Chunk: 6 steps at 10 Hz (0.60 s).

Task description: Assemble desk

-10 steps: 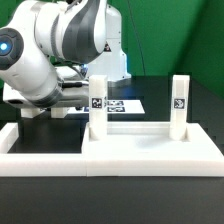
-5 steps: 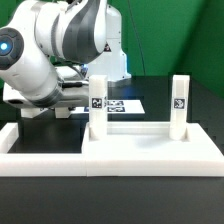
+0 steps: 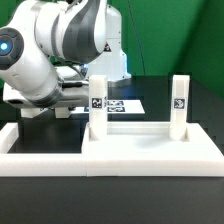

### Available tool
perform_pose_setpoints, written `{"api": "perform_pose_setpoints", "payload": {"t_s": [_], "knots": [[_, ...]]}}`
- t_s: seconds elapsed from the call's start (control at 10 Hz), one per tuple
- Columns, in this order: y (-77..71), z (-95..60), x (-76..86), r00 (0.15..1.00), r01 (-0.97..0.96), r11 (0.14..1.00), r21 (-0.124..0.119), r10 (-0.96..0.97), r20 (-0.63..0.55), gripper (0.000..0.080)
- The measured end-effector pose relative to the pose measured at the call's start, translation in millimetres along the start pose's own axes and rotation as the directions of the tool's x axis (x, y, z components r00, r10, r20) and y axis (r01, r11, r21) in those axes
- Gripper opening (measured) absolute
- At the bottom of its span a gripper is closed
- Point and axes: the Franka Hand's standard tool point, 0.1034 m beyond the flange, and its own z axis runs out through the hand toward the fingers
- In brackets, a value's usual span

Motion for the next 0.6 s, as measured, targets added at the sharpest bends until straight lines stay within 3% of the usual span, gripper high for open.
{"api": "perform_pose_setpoints", "payload": {"t_s": [0.1,0.3,0.4,0.5,0.6], "knots": [[1.0,-2.4,0.0,1.000,0.001,1.000,0.000,-0.001,-0.003,0.0288],[6.3,-40.4,-15.6,1.000,0.025,0.999,0.022,-0.025,0.002,0.0290],[0.3,-62.7,-28.9,0.999,0.035,0.999,0.033,-0.035,0.004,0.0290],[-7.9,-89.2,-43.9,0.995,0.076,0.997,0.018,-0.075,-0.061,0.0290],[-9.6,-91.0,-53.3,0.995,0.078,0.997,0.026,-0.076,-0.070,0.0290]]}}
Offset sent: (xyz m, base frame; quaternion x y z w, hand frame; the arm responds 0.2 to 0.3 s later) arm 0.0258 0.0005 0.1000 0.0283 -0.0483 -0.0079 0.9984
